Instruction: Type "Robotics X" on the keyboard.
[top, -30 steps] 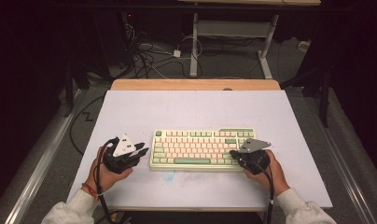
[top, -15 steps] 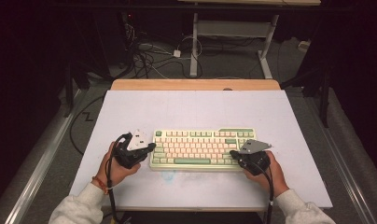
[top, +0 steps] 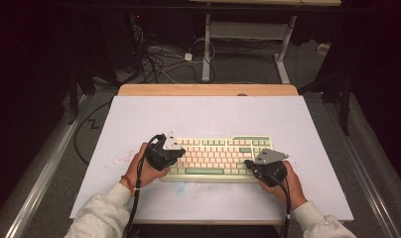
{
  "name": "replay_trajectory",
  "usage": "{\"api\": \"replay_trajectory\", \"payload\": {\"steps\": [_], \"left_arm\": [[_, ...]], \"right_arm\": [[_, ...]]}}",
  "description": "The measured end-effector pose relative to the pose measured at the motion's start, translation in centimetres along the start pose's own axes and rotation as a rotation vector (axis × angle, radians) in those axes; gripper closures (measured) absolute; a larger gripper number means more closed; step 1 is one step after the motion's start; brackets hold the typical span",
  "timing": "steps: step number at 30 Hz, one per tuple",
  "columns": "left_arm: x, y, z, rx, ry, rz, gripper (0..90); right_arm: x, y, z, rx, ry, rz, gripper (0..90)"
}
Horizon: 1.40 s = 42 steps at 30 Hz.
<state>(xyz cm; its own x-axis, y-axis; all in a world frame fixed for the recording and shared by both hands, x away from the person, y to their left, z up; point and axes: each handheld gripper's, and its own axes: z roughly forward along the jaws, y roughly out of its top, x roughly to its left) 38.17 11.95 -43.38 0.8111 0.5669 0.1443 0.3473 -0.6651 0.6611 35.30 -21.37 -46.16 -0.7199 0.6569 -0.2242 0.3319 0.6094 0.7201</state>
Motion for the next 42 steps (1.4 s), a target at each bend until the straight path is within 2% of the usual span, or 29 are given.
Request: {"api": "replay_trajectory", "payload": {"steps": [6,7,10,11,21,30,33,36,42], "left_arm": [[-0.2,1.1,1.5,0.020,-0.021,0.017,87.2],[-0.3,1.4,2.0,0.032,-0.015,0.022,87.0],[-0.3,1.5,2.5,0.043,-0.027,0.017,86.6],[-0.3,1.6,3.0,0.052,-0.015,0.013,86.4],[-0.4,2.0,3.7,0.053,-0.026,0.019,85.5],[-0.8,2.1,4.1,0.070,-0.012,0.038,87.6],[-0.9,2.1,4.0,0.070,-0.007,0.044,86.5],[-0.9,2.2,3.4,0.037,-0.004,0.046,86.1],[-0.6,1.8,1.1,-0.033,0.019,0.057,82.4]], "right_arm": [[0.0,0.0,0.0,0.000,-0.003,-0.002,90.0],[0.0,0.0,0.0,0.000,-0.003,-0.003,90.0],[0.0,0.0,0.0,-0.001,-0.003,-0.003,90.0],[0.0,0.0,0.0,-0.001,-0.003,-0.003,90.0],[0.0,0.0,0.0,0.000,-0.004,-0.005,90.0],[0.0,0.0,0.0,0.001,-0.003,-0.004,90.0],[0.1,0.1,0.0,0.004,-0.006,-0.006,90.0],[0.1,0.1,-0.1,0.006,-0.011,-0.009,90.0],[-0.2,0.5,-1.7,-0.055,-0.023,0.008,90.0]]}}
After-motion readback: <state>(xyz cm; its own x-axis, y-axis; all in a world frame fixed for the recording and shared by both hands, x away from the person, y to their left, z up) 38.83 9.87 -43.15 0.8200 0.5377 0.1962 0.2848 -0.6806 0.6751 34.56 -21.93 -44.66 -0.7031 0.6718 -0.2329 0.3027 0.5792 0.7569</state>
